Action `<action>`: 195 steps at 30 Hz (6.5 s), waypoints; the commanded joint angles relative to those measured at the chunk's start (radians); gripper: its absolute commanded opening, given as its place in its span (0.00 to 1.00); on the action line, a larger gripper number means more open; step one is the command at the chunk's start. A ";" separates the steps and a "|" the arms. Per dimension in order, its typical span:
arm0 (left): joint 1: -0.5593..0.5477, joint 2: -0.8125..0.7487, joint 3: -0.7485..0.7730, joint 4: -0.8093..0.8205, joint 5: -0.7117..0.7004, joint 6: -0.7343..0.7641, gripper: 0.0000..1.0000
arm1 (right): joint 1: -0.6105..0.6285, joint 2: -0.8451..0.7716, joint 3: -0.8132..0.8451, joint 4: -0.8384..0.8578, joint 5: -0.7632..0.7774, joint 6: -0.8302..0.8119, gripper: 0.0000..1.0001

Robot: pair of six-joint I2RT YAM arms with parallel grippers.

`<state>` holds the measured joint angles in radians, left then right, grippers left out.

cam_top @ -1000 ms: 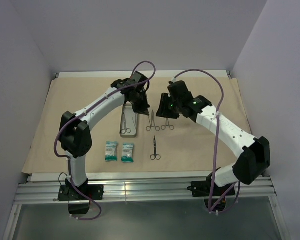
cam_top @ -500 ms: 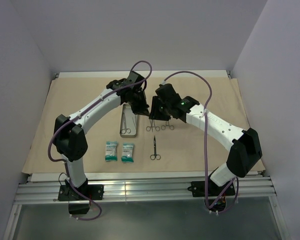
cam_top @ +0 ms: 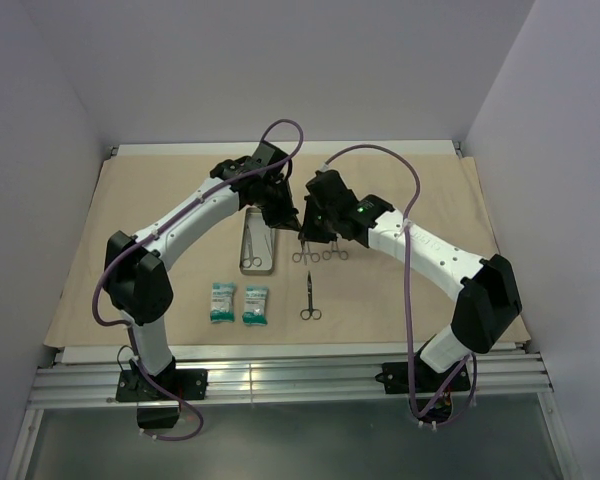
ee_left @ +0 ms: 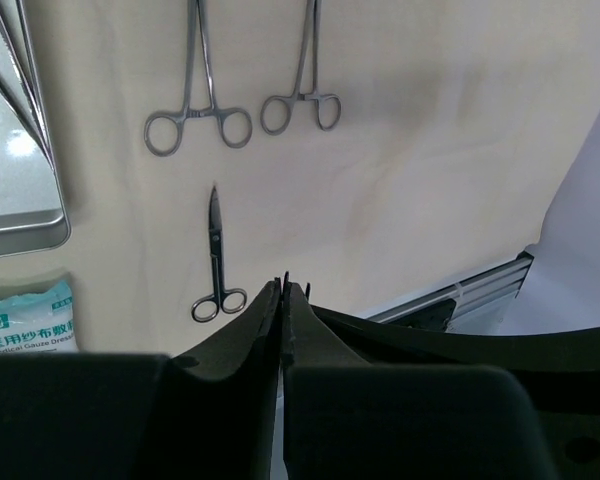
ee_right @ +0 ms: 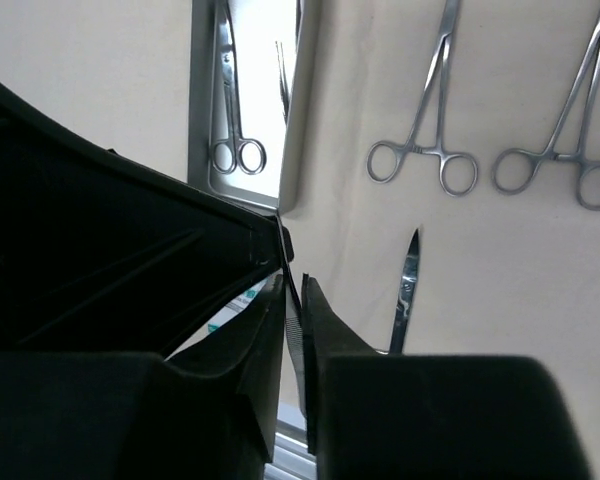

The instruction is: Open and lay out the surgical kit

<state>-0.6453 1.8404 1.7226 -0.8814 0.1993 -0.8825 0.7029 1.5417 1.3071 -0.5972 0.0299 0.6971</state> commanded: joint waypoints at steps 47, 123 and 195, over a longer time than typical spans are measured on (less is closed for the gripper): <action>0.165 -0.063 -0.167 0.159 0.181 0.310 0.33 | -0.306 -0.012 -0.396 -0.231 0.367 -0.127 0.16; 0.200 -0.089 -0.239 0.134 -0.057 0.333 0.33 | -0.405 -0.264 -0.333 -0.230 0.185 -0.067 0.08; 0.161 0.120 0.011 -0.050 -0.414 0.261 0.00 | -0.407 -0.449 -0.177 -0.322 0.146 -0.136 0.17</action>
<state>-0.4881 2.0468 1.6913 -0.8928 -0.1478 -0.6445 0.2905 1.1370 1.0950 -0.9096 0.1822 0.5423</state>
